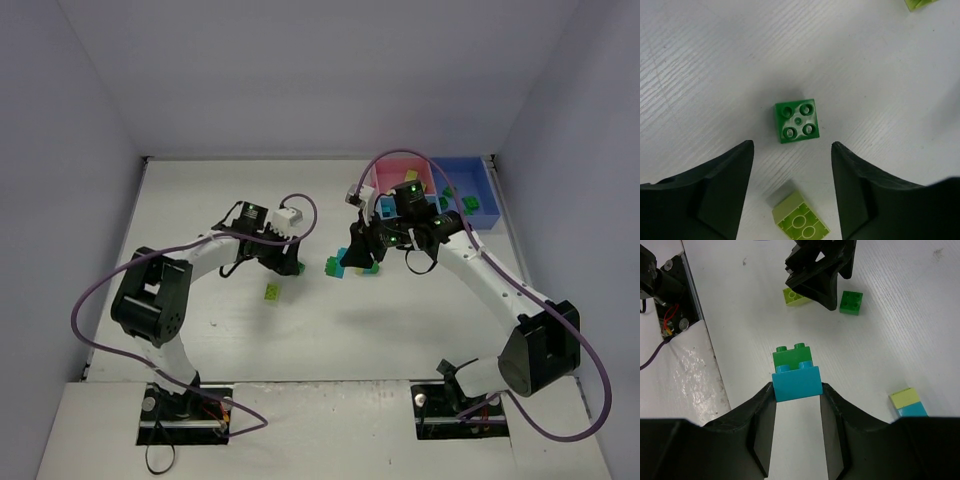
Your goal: Sort the legos into containers by color
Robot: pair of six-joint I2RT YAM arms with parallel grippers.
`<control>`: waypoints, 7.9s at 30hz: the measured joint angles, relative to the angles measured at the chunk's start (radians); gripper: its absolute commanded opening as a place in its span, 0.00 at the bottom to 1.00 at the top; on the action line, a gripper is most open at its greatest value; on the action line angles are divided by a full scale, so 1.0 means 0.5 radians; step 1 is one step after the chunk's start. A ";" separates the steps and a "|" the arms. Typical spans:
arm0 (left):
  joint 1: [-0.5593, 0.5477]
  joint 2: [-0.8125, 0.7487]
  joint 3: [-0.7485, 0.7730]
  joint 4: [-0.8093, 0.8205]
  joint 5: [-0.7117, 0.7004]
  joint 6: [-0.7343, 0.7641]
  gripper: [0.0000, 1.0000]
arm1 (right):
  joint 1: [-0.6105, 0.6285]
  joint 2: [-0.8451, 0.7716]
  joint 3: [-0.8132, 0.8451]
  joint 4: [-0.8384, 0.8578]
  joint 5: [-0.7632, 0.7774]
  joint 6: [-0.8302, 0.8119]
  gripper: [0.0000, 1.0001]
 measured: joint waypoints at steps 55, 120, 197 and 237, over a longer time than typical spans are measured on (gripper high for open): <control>-0.110 -0.758 0.213 -0.499 1.039 0.484 0.00 | 0.093 0.037 0.063 0.006 -0.286 -0.037 0.00; 0.075 -1.071 -0.053 -0.540 -1.398 -0.755 0.76 | -0.479 0.842 0.527 0.582 1.585 0.723 0.65; 0.129 -0.991 -0.243 -0.393 -1.594 -0.650 0.76 | -1.039 1.266 0.788 0.674 1.896 0.817 0.73; 0.194 -1.096 -0.238 -0.376 -1.730 -0.679 0.76 | 0.945 1.089 0.099 0.800 1.544 0.797 0.66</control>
